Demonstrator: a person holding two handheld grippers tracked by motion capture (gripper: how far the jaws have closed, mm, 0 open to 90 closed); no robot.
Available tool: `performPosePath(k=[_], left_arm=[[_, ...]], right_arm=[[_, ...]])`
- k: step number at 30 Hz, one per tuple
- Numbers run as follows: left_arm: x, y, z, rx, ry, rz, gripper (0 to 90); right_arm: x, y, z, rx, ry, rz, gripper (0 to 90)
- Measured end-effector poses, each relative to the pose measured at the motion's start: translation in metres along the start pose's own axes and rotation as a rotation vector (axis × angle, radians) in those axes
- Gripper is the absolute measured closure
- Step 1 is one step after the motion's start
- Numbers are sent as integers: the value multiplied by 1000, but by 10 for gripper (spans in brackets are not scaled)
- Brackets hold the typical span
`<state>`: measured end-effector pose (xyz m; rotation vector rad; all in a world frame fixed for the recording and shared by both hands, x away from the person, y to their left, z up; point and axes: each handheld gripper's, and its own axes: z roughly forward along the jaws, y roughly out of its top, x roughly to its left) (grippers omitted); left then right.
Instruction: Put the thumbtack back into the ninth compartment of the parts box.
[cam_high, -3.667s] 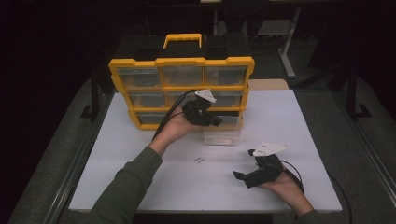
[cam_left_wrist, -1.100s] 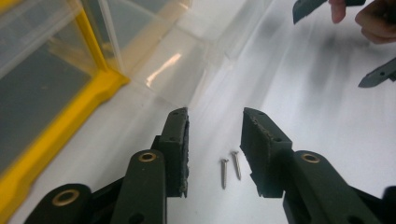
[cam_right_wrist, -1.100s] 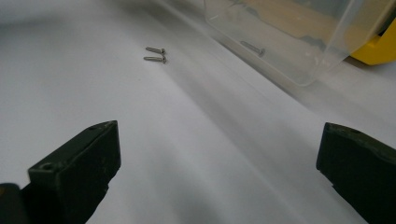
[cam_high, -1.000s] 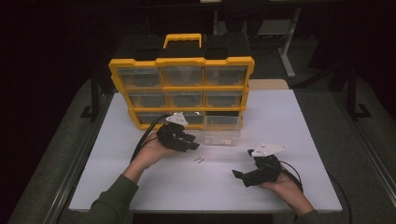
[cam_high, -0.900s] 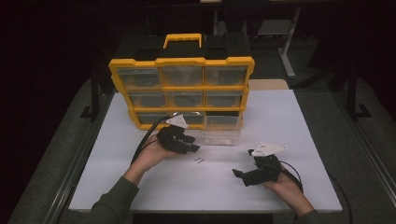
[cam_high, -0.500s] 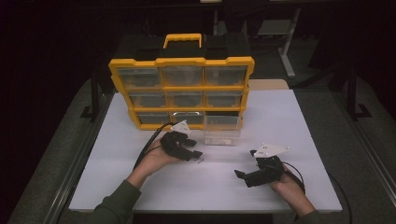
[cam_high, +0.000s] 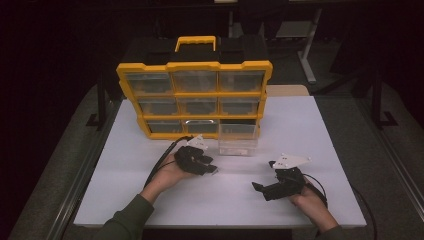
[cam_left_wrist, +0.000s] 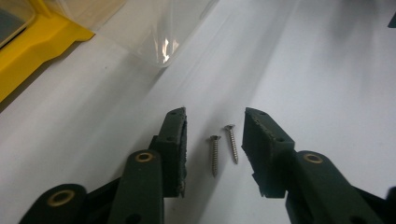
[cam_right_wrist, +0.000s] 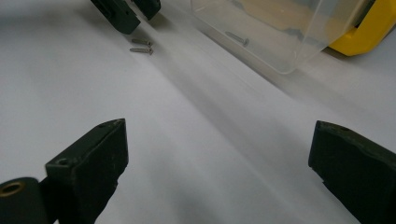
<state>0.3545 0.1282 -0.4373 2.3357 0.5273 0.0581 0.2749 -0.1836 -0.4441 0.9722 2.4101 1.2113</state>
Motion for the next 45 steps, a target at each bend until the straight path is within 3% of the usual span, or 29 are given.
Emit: performPosePath(k=[16, 31, 45], left_arm=[[0, -3, 11, 16, -18, -2, 783], [1, -6, 14, 16, -10, -4, 862], [3, -5, 14, 22, -15, 0, 876]], right_arm=[[1, 0, 1, 8, -2, -5, 40], [1, 0, 1, 7, -2, -2, 40], [1, 0, 1, 5, -2, -3, 40]])
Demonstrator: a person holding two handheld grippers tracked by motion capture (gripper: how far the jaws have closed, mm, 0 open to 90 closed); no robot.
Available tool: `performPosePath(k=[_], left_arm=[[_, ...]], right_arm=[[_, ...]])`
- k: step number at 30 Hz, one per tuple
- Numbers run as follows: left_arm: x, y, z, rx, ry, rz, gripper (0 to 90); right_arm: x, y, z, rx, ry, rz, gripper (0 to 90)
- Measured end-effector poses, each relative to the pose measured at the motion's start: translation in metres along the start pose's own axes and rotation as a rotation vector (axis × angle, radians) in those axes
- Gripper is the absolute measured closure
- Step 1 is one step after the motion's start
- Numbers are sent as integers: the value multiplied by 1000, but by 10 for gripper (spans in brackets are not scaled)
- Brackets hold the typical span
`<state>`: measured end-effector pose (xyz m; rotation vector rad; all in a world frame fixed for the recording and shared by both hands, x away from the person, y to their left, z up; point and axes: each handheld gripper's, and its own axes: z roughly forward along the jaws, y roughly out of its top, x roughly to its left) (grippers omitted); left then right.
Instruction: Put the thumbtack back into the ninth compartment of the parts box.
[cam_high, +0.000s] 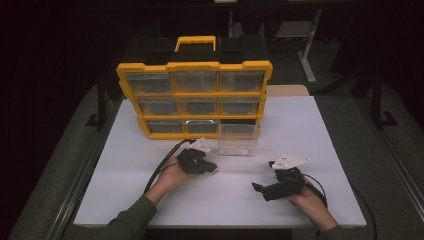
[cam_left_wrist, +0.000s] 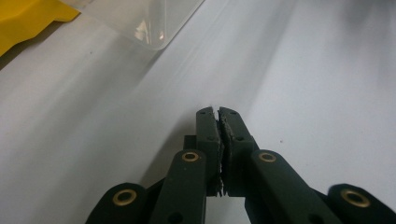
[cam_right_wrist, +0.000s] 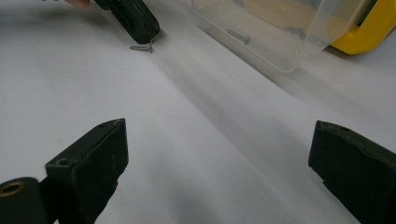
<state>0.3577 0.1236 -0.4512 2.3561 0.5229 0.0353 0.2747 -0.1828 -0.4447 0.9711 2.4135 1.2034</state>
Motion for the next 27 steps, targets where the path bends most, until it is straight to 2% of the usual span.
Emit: performPosePath(k=[3, 9, 18, 27], left_arm=[[1, 0, 0, -10, -11, -16, 876], [5, 0, -4, -7, -7, -17, 876], [10, 0, -15, -42, -21, -48, 876], [9, 6, -23, -36, -29, -44, 876]], right_arm=[[0, 0, 0, 2, 0, 0, 40], [0, 0, 0, 2, 0, -1, 40], [0, 0, 0, 1, -1, -3, 40], [0, 0, 0, 2, 0, -2, 40]])
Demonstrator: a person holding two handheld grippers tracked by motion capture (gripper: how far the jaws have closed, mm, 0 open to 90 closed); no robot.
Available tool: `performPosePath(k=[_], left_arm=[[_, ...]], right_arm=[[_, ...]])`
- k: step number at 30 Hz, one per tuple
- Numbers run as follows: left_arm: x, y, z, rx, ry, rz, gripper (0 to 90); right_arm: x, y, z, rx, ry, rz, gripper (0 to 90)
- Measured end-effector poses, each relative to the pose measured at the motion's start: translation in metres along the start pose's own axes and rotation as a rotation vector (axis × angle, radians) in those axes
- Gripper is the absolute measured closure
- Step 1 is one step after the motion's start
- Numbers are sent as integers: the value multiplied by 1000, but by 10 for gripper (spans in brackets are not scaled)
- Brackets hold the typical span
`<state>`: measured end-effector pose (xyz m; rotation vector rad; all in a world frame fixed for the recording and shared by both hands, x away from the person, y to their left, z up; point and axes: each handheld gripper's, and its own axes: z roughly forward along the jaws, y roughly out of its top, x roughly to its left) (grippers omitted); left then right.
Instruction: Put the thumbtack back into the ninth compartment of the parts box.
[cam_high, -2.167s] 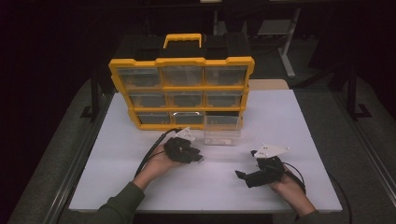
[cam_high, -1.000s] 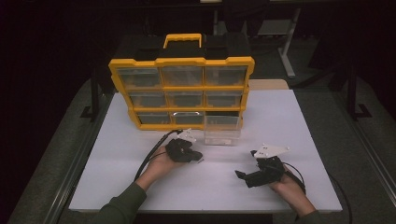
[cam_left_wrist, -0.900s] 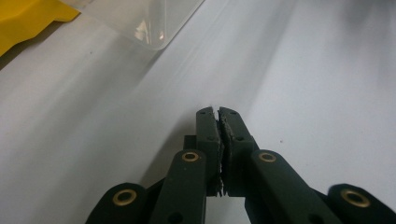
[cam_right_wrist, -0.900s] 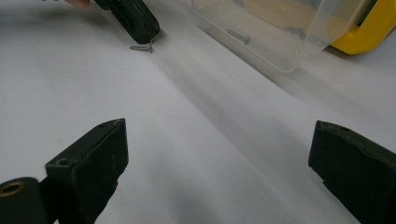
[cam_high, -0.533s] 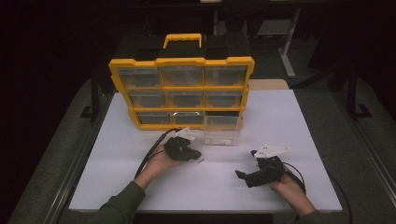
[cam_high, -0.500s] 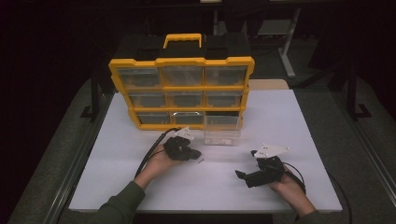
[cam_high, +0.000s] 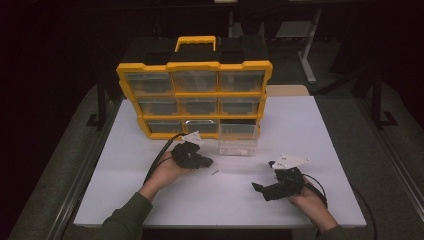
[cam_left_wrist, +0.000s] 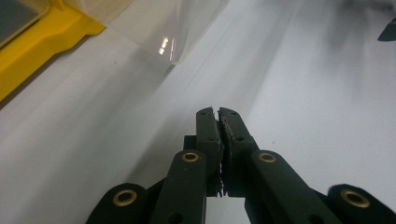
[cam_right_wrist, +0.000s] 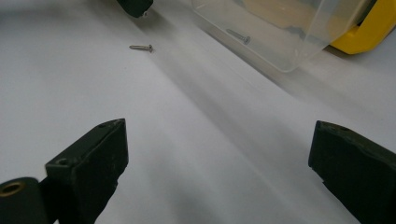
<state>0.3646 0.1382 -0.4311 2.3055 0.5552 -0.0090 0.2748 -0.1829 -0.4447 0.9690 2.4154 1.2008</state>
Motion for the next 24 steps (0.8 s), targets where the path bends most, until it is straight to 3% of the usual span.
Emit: performPosePath(k=[12, 24], left_arm=[[1, 12, -12, -18, -21, 2, 876], [-1, 30, -25, -34, -15, 25, 876]], right_arm=[[0, 0, 0, 2, -1, 2, 40], [0, 0, 1, 2, -2, 4, 40]])
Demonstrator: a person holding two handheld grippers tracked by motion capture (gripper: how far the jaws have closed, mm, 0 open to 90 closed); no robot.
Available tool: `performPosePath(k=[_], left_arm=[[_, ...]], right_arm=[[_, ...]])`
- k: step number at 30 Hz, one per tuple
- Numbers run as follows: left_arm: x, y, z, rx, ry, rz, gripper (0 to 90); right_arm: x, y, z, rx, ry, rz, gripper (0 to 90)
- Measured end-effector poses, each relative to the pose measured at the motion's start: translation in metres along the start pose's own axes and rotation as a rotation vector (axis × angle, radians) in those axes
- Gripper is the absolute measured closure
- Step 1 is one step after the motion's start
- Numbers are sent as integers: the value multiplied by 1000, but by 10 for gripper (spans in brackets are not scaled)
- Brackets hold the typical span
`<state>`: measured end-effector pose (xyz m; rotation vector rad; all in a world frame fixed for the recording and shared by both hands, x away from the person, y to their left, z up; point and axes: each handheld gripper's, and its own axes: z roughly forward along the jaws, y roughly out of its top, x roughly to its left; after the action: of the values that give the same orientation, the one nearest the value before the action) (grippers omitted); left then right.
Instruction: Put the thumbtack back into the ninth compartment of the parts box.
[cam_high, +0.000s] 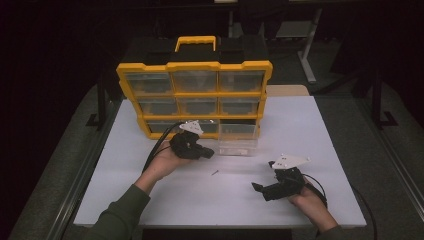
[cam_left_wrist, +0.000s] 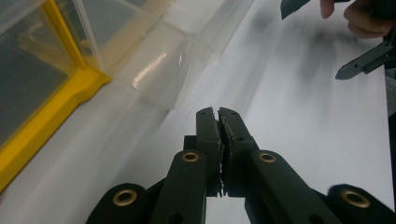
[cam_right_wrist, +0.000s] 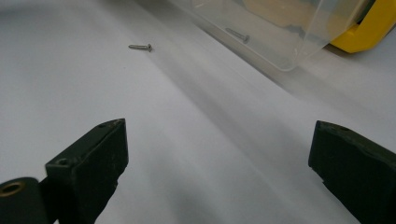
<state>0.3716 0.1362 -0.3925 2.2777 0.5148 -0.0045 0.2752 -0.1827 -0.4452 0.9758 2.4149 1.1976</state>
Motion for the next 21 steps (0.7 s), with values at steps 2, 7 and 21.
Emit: performPosePath(k=[2, 7, 21], left_arm=[[0, 0, 0, 0, 0, 0, 876], [1, 11, -8, -15, 0, 13, 876], [4, 34, -22, -42, 12, 32, 876]], right_arm=[[0, 0, 0, 0, 0, -1, 40], [0, 0, 0, -2, 0, 0, 40], [-1, 0, 0, -3, 1, 1, 40]])
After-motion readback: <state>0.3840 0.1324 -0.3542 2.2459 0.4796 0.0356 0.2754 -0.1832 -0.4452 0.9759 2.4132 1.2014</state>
